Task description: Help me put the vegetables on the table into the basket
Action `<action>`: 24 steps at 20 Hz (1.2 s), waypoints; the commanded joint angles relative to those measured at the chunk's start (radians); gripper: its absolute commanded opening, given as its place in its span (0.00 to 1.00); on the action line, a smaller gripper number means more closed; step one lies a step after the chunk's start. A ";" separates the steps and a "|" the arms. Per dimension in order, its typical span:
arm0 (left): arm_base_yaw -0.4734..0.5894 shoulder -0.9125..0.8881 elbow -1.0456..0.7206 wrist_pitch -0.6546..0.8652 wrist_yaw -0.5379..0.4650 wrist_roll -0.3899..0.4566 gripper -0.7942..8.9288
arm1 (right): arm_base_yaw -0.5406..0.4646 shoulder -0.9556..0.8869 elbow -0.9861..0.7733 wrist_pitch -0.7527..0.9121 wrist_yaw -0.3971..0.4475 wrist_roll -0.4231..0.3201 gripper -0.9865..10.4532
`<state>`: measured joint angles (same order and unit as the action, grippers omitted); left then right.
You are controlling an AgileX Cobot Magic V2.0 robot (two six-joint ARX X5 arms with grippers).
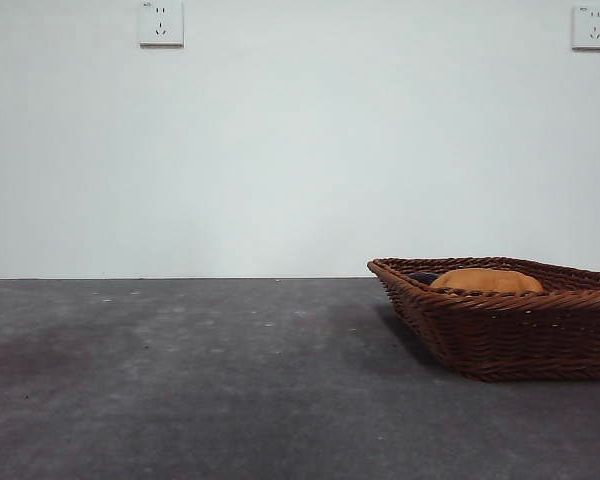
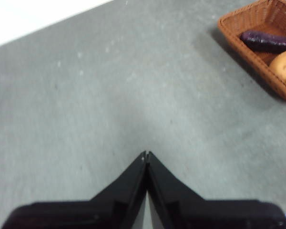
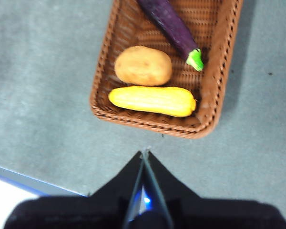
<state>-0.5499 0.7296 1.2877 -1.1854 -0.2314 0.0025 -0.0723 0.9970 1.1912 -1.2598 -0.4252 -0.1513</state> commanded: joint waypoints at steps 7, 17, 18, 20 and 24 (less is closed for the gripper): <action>0.109 -0.082 -0.011 0.385 -0.093 0.249 0.08 | 0.001 0.082 0.000 0.018 0.038 -0.010 0.09; 0.429 -0.510 -0.727 1.031 0.029 0.306 0.08 | 0.001 0.093 0.000 0.220 0.041 -0.010 0.09; 0.454 -0.554 -0.825 1.076 0.029 0.273 0.08 | 0.001 0.093 0.000 0.248 0.041 -0.010 0.09; 0.501 -0.620 -0.979 1.138 0.029 0.190 0.08 | 0.001 0.093 0.000 0.290 0.041 -0.010 0.09; 0.562 -0.686 -1.192 1.187 0.030 0.036 0.08 | 0.001 0.093 0.000 0.349 0.041 -0.010 0.09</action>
<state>0.0093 0.0483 0.1051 -0.0162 -0.2028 0.0986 -0.0723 1.0874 1.1912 -0.9157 -0.3882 -0.1547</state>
